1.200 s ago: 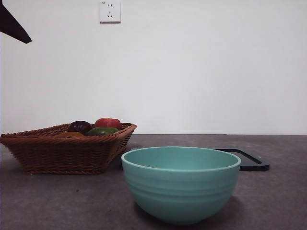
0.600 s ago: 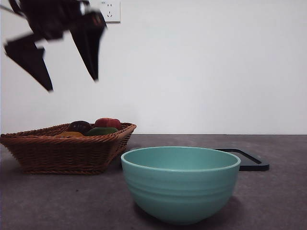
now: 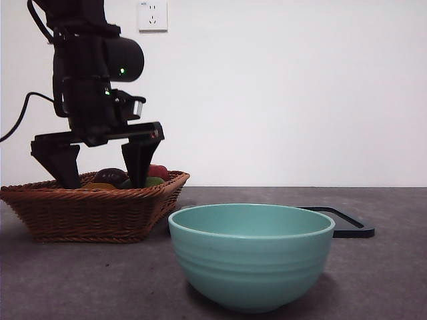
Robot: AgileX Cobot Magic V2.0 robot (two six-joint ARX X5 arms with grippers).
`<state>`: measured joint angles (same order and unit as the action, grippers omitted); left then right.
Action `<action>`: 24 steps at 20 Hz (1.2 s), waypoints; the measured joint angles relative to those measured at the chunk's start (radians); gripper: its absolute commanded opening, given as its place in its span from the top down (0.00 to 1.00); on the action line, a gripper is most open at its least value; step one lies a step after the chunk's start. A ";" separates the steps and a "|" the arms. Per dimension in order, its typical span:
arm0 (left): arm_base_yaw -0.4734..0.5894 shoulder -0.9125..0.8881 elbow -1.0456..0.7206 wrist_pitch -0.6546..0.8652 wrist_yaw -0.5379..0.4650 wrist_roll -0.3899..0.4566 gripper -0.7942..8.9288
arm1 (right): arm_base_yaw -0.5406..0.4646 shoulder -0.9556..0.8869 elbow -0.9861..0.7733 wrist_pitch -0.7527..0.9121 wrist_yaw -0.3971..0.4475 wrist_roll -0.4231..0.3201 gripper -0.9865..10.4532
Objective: Pick up the wifruite, put it on the bowl, pick up the plate, put it on desk
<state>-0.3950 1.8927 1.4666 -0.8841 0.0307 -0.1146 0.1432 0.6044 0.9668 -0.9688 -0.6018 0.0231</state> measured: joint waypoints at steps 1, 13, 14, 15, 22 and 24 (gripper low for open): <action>0.002 0.007 0.000 0.003 0.000 -0.008 0.28 | 0.000 0.000 0.000 0.000 0.000 0.000 0.43; 0.046 0.037 0.000 -0.009 -0.003 -0.056 0.70 | 0.000 0.000 0.000 0.000 0.000 0.000 0.43; 0.046 0.037 0.004 -0.013 -0.003 -0.056 0.70 | 0.000 0.000 0.000 0.000 0.000 0.000 0.43; 0.046 0.037 0.013 -0.027 -0.003 -0.056 0.70 | 0.000 0.000 0.000 0.000 0.000 0.000 0.43; 0.027 -0.007 0.151 -0.236 -0.004 -0.055 0.70 | 0.000 -0.002 0.000 -0.017 0.000 0.000 0.43; 0.000 -0.085 0.151 -0.280 -0.004 -0.055 0.70 | 0.000 -0.014 0.000 -0.032 0.000 0.000 0.43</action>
<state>-0.3950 1.8076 1.6173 -1.1637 0.0265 -0.1692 0.1432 0.5903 0.9668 -1.0004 -0.6014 0.0231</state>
